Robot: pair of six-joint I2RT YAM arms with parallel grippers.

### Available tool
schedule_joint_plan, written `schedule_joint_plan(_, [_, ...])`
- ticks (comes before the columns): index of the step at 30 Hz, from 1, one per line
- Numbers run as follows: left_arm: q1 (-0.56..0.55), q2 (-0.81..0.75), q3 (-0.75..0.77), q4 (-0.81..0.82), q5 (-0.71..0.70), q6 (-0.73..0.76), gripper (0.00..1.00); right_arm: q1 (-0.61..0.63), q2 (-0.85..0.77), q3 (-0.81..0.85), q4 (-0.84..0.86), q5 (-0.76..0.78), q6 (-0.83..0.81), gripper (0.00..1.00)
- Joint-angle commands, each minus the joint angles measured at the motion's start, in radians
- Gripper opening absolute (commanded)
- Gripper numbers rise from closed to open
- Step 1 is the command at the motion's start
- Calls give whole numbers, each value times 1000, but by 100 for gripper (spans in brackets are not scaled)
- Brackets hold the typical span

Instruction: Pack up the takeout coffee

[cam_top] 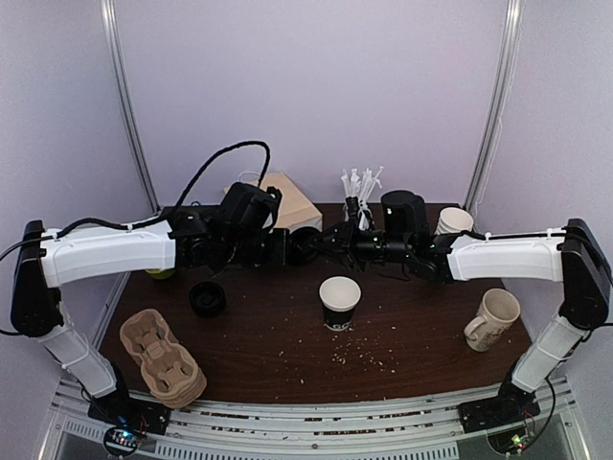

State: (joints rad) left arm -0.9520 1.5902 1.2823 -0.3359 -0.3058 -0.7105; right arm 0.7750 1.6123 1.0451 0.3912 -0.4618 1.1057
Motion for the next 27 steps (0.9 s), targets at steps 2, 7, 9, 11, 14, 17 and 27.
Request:
schedule_joint_plan(2, [-7,-44,-7,46,-7,17,7,4,4,27,-5,-6,-36,18])
schedule_joint_plan(7, [-7,-57,-6,32,-1,23,34,3,-14,32,-41,12,-65,14])
schedule_joint_plan(9, [-7,-70,-4,16,2,22,53,1,-31,36,-74,32,-98,14])
schedule_joint_plan(11, [-7,-91,-11,8,6,21,68,-5,-48,42,-114,56,-132,13])
schedule_joint_plan(14, [-6,-127,-22,-2,13,19,91,-18,-76,43,-161,79,-178,11])
schedule_joint_plan(17, [-6,-160,-24,-23,2,10,93,-31,-104,66,-243,117,-252,9])
schedule_joint_plan(27, [65,-220,-47,153,337,-6,93,180,-244,237,-644,763,-1024,5])
